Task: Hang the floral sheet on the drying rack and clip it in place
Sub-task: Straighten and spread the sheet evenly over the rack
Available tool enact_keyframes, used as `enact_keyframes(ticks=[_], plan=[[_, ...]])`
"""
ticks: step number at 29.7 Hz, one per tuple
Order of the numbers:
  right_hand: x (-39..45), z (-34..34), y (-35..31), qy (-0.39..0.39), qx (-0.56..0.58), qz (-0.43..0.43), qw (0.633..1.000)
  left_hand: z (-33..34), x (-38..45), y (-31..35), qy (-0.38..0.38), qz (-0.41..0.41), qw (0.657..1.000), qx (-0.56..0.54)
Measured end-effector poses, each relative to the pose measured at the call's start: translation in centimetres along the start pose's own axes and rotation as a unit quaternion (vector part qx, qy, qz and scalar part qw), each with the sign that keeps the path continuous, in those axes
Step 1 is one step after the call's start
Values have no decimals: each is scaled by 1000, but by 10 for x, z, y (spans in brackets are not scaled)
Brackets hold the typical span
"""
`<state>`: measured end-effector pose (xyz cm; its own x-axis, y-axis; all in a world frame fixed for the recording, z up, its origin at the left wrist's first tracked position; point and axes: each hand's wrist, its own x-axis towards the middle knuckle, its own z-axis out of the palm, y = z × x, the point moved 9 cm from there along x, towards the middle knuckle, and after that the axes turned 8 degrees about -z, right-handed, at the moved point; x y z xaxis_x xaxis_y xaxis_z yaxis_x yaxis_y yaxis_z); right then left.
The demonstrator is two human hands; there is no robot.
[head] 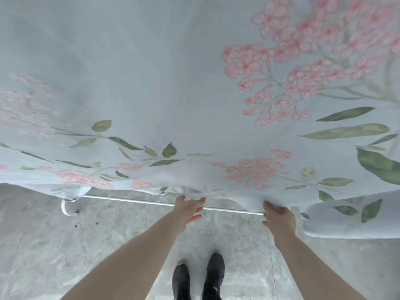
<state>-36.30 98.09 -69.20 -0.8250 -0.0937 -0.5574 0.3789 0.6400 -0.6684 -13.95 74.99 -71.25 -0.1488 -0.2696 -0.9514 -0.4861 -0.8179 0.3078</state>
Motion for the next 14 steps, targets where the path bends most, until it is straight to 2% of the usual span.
enact_keyframes(ticks=[4,10,14], plan=[[11,4,-4,15,-59,-44,997,16,23,16,-37,17,995,-86],[25,1,6,16,-116,-62,991,19,43,16,5,39,996,-74],[36,1,12,11,-152,-61,986,27,56,6,-47,18,991,-126]])
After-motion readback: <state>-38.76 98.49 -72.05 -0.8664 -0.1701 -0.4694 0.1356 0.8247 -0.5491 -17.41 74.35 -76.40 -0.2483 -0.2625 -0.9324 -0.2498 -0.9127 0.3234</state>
